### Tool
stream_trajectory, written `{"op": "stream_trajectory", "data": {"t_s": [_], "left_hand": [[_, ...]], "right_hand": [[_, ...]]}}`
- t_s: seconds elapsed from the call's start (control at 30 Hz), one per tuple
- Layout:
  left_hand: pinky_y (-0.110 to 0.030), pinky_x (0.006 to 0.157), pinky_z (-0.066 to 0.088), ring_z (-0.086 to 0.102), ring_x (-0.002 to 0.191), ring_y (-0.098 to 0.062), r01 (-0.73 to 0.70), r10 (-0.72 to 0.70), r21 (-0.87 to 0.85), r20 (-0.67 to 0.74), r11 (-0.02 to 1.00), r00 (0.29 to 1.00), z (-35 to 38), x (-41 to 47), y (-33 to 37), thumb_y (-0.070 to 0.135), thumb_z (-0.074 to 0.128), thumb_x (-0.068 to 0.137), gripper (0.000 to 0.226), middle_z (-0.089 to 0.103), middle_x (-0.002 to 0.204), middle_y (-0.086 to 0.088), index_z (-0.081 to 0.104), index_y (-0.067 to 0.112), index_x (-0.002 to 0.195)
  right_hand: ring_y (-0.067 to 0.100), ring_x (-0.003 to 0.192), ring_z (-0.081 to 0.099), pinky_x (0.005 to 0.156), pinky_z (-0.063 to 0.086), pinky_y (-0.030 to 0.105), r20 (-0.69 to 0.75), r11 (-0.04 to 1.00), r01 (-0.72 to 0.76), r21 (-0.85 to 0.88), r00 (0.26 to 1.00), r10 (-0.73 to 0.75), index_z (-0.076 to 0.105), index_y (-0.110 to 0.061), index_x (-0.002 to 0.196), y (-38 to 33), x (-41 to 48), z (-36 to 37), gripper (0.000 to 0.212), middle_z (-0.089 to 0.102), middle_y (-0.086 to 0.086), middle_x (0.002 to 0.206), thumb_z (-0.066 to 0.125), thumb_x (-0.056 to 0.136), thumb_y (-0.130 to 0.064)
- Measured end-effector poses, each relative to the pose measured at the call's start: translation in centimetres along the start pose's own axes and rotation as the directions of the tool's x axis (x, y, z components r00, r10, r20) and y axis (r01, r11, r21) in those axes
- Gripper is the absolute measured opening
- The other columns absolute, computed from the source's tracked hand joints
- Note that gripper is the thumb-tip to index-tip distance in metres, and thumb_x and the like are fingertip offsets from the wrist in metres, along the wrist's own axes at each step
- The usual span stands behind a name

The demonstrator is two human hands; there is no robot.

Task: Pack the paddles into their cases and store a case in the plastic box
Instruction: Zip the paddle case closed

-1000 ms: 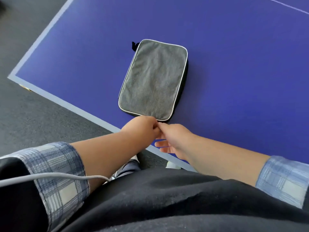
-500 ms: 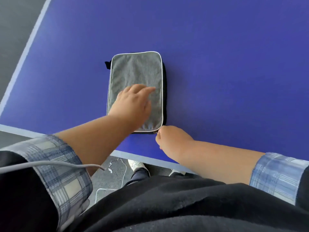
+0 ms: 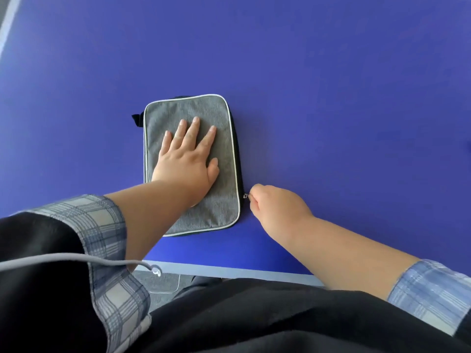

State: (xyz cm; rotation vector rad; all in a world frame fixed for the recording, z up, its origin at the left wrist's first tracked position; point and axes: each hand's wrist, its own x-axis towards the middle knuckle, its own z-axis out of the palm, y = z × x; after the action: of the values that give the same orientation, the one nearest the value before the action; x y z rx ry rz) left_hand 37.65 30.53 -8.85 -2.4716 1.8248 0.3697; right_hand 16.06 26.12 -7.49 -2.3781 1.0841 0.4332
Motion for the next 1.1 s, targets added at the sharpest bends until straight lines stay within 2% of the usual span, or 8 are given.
{"op": "stream_trajectory", "data": {"t_s": [0.27, 0.33, 0.5, 0.67, 0.8, 0.97, 1.03, 1.1], "left_hand": [[-0.044, 0.122, 0.0, 0.0, 0.152, -0.023, 0.009, -0.01, -0.034, -0.019, 0.999, 1.0, 0.2, 0.1, 0.0, 0.055, 0.023, 0.092, 0.067, 0.007, 0.166, -0.001, 0.011, 0.036, 0.155], [-0.044, 0.122, 0.0, 0.0, 0.151, -0.022, 0.007, -0.008, -0.042, -0.009, 0.999, 1.0, 0.1, 0.2, 0.0, 0.055, 0.023, 0.091, 0.068, 0.007, 0.166, -0.001, 0.012, 0.036, 0.155], [-0.046, 0.122, 0.0, 0.002, 0.151, -0.025, -0.001, 0.002, -0.064, 0.005, 0.998, 1.0, -0.2, 0.3, -0.1, 0.055, 0.027, 0.09, 0.069, 0.01, 0.165, -0.002, 0.015, 0.035, 0.155], [-0.048, 0.121, 0.001, 0.006, 0.151, -0.027, -0.02, 0.021, -0.088, 0.011, 0.996, 1.0, -0.3, 0.4, -0.4, 0.054, 0.029, 0.09, 0.069, 0.013, 0.165, -0.005, 0.019, 0.033, 0.155], [-0.052, 0.12, 0.012, 0.018, 0.149, -0.03, -0.029, 0.028, -0.107, -0.01, 0.994, 1.0, -0.3, 0.6, -0.4, 0.052, 0.037, 0.088, 0.068, 0.023, 0.162, -0.008, 0.03, 0.031, 0.153], [-0.052, 0.12, 0.013, 0.02, 0.148, -0.031, -0.029, 0.028, -0.136, -0.009, 0.99, 1.0, -0.1, 0.6, -0.6, 0.051, 0.041, 0.087, 0.068, 0.026, 0.161, -0.008, 0.033, 0.03, 0.152], [-0.051, 0.121, 0.011, 0.018, 0.149, -0.03, -0.029, 0.032, -0.154, 0.015, 0.988, 0.999, -0.5, 0.6, -0.7, 0.052, 0.04, 0.088, 0.068, 0.024, 0.162, -0.007, 0.032, 0.031, 0.152], [-0.048, 0.119, 0.014, 0.024, 0.147, -0.028, -0.038, 0.04, -0.196, 0.007, 0.98, 0.999, -1.2, 0.8, -1.0, 0.051, 0.045, 0.088, 0.063, 0.03, 0.16, -0.005, 0.04, 0.033, 0.149]], "right_hand": [[0.032, 0.061, 0.045, 0.051, 0.035, 0.038, -0.102, 0.999, -0.04, -0.002, 0.994, 0.04, 0.045, -0.012, 0.079, 0.7, 7.8, -3.8, 0.019, 0.048, 0.003, 0.068, 0.04, 0.098, -0.011], [0.031, 0.064, 0.046, 0.054, 0.041, 0.04, -0.142, 0.999, -0.034, 0.015, 0.989, 0.036, 0.048, -0.012, 0.081, 1.2, 9.9, -5.0, 0.018, 0.051, 0.004, 0.072, 0.041, 0.098, -0.014], [0.029, 0.069, 0.045, 0.053, 0.032, 0.035, -0.164, 0.998, -0.047, 0.045, 0.985, 0.054, 0.051, -0.013, 0.086, 1.3, 15.2, -7.6, 0.019, 0.054, 0.004, 0.077, 0.038, 0.096, -0.022], [0.032, 0.082, 0.056, 0.066, 0.048, 0.044, -0.106, 1.0, 0.008, 0.005, 0.994, -0.008, 0.057, -0.02, 0.088, 0.1, 18.8, -9.8, 0.018, 0.059, 0.003, 0.087, 0.041, 0.096, -0.019], [0.018, 0.084, 0.061, 0.071, 0.049, 0.035, -0.015, 0.987, 0.096, 0.127, 0.995, -0.095, 0.066, -0.029, 0.091, -1.2, 21.9, -11.7, 0.02, 0.067, -0.008, 0.087, 0.048, 0.101, -0.029], [0.018, 0.075, 0.068, 0.067, 0.057, 0.031, 0.247, 0.914, -0.149, 0.377, 0.967, 0.056, 0.071, -0.023, 0.086, -4.0, 25.1, -13.0, 0.014, 0.073, 0.0, 0.086, 0.059, 0.093, -0.023], [0.022, 0.075, 0.07, 0.067, 0.06, 0.033, 0.301, 0.913, -0.203, 0.354, 0.949, 0.095, 0.072, -0.015, 0.087, -4.9, 25.6, -13.3, 0.016, 0.075, 0.009, 0.09, 0.056, 0.09, -0.018], [0.034, 0.086, 0.074, 0.081, 0.063, 0.045, 0.305, 0.946, -0.202, 0.255, 0.945, 0.12, 0.072, -0.005, 0.094, -5.8, 25.6, -13.6, 0.023, 0.076, 0.018, 0.096, 0.053, 0.088, -0.015]]}}
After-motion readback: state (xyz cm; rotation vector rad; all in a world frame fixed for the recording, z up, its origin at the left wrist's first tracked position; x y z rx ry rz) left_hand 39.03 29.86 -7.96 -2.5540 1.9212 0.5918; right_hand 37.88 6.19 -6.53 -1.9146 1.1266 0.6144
